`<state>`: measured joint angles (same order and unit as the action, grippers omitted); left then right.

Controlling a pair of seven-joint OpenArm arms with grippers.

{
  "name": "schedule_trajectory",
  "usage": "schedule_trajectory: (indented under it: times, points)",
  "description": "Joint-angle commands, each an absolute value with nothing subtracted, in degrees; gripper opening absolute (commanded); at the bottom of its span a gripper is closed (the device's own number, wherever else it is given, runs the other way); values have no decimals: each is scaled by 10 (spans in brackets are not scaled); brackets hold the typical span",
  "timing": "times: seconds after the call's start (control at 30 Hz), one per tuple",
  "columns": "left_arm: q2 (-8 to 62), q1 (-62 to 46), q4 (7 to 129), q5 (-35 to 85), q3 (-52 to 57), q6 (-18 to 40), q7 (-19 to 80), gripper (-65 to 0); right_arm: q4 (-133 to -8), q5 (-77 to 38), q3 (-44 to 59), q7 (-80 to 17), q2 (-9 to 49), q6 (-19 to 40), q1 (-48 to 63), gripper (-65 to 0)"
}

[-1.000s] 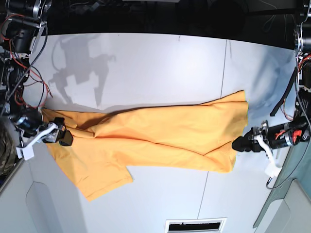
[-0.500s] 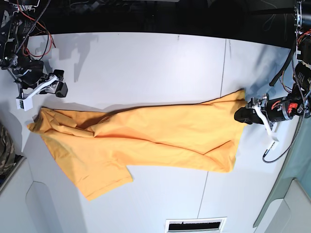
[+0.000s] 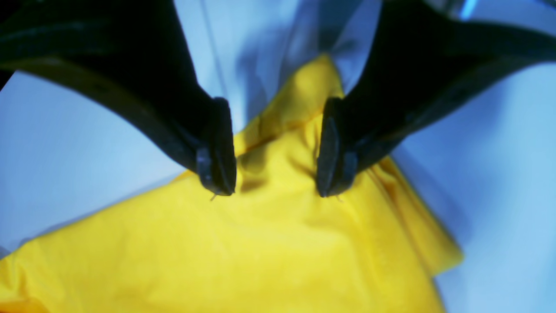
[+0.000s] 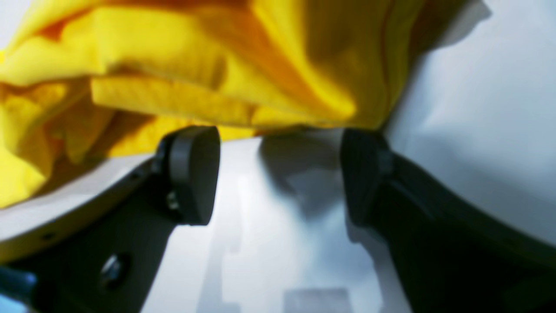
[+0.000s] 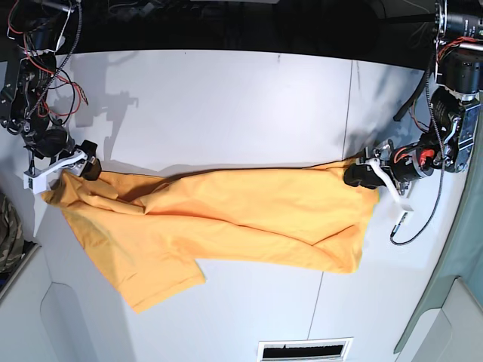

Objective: Layout the t-shirt on the table in an organized manner, then fold the t-shirt properly
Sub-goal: 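Pull the shirt edges apart with both grippers to spread it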

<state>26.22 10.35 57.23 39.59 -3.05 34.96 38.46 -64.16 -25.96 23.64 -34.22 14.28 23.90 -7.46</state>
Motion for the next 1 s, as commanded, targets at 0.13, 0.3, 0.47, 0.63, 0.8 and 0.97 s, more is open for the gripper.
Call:
schedule_trajectory:
  times: [0.13, 0.3, 0.47, 0.63, 0.8, 0.97]
  points:
    - [265, 109, 577, 380, -30, 349, 374, -330, -632, -237, 237, -343, 121, 255, -119, -220]
    - [265, 109, 577, 377, -30, 349, 375, -622, -632, -229, 236, -343, 111, 255, -124, -492]
    - [267, 109, 577, 368, -30, 349, 375, -650, -633, -229, 236, -341, 111, 280, -124, -643]
    - [278, 108, 577, 367, -30, 385, 375, -650, -640, -229, 236, -353, 119, 305, -123, -650]
    - [306, 106, 583, 411, -30, 400, 412, -650, -708, -234, 244, -395, 126, 307, -95, -650]
    - [340, 80, 634, 479, -30, 400, 450, -650, -828, -271, 257, -434, 127, 313, -18, -650]
